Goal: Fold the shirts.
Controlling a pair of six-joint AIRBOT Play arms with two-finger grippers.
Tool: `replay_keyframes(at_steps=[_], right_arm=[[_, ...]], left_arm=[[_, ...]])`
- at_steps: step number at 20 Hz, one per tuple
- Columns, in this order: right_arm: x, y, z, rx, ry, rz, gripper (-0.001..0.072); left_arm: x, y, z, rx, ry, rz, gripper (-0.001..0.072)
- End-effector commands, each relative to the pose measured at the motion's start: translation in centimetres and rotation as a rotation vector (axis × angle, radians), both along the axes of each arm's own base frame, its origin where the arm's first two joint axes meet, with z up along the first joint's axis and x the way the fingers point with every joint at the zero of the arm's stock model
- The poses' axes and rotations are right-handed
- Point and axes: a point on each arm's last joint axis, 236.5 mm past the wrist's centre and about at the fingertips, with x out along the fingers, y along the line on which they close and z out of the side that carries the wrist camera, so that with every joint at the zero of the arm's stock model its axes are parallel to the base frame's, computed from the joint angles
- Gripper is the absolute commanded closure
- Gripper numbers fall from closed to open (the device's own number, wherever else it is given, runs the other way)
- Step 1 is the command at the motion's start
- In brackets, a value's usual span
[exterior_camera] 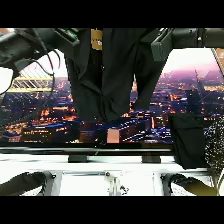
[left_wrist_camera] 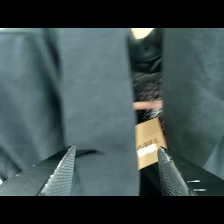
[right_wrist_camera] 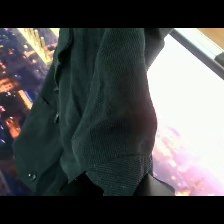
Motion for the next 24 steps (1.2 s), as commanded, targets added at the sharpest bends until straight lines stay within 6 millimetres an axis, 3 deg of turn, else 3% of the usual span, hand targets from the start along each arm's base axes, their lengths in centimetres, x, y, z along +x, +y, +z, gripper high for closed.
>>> replay_keyframes(at_steps=[1,5,9,12,17,20,24], right_arm=[[2.2,-1.8,1.3,0.035,-0.038,-0.139,0.0657],[7.2,-9.5,5.1,0.077,-0.200,-0.540,0.0657],[7.7,-19.6,7.9,0.061,-0.308,-0.914,0.0657],[6.0,-27.7,9.6,0.026,-0.375,-1.134,0.0656],[0.5,-38.4,11.7,0.018,-0.424,-1.392,0.0656],[-2.9,-43.4,12.3,0.002,-0.445,-1.528,0.0656],[-6.1,-47.6,10.9,-0.019,-0.384,-1.665,0.0656]], left_arm=[[0.2,-1.3,0.4,-0.024,-0.029,-0.021,0.0105],[-1.0,-0.3,2.2,-0.045,-0.059,-0.020,0.0105],[-2.3,0.7,4.0,-0.064,-0.085,-0.019,0.0106],[-2.4,1.0,2.6,-0.032,-0.031,-0.009,0.0105],[-2.4,1.5,-0.2,0.029,0.068,0.008,0.0106],[-2.4,1.5,-0.2,0.029,0.069,0.008,0.0106],[-2.4,1.5,-0.2,0.029,0.069,0.008,0.0106]])
